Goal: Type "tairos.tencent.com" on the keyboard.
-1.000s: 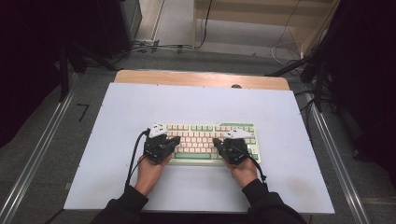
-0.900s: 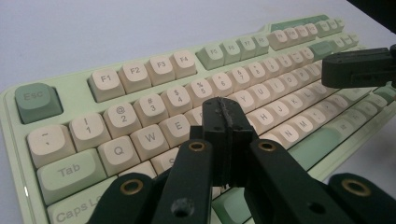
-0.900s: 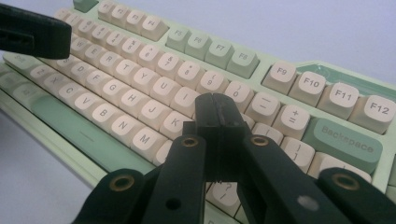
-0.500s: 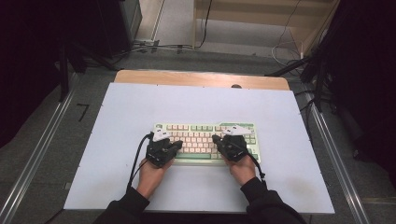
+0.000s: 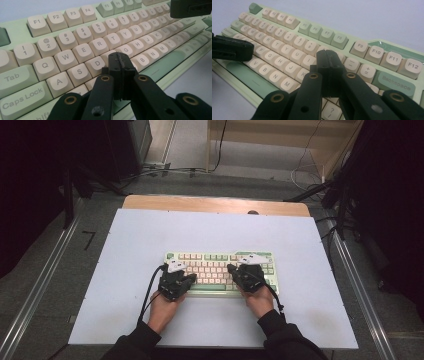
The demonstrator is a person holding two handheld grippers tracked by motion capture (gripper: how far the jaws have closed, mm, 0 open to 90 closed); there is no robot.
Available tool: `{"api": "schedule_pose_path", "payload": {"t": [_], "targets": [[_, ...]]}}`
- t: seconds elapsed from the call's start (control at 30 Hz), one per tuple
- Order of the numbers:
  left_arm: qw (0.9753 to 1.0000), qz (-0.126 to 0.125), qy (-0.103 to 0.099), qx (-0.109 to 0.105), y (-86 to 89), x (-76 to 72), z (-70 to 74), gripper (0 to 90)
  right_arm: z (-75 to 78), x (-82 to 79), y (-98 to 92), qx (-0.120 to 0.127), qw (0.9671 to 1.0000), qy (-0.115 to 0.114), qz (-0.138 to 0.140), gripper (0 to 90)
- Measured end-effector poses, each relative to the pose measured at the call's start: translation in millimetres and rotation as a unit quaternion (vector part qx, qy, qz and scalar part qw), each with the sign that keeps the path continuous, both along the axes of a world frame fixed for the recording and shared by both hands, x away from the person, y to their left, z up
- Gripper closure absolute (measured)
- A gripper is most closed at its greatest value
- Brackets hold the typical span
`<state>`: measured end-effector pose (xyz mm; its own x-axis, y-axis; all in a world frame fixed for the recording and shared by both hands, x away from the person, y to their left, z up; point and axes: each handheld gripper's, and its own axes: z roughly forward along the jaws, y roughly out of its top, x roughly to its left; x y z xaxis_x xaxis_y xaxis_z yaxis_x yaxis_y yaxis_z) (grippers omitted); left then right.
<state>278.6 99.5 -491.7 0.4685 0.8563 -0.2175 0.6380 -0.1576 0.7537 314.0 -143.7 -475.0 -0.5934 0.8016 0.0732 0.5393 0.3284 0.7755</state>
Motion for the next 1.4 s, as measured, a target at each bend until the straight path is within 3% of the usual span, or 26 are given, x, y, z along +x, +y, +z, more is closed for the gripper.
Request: {"api": "schedule_pose_path", "payload": {"t": [0.1, 0.33, 1.13, 1.4], "targets": [[0.9998, 0.004, -0.017, -0.012, 1.0, -1.6, 5.0, 90.0, 0.2, 0.4, -0.1, 0.002, 1.0, 0.0, -0.001, 87.2], [0.9992, 0.016, -0.026, -0.025, 8.4, 0.8, 9.3, 90.0, -1.2, 2.5, 1.5, 0.0, 1.0, 0.0, -0.003, 87.3], [0.9987, 0.031, -0.028, -0.028, 15.5, 7.4, 9.9, 90.0, -11.3, 11.1, 12.6, -0.013, 0.9999, 0.0, 0.001, 87.3], [0.9987, 0.031, -0.027, -0.028, 16.2, 7.7, 9.8, 90.0, -13.6, 12.9, 14.3, -0.022, 0.9997, 0.012, 0.005, 87.2]]}}
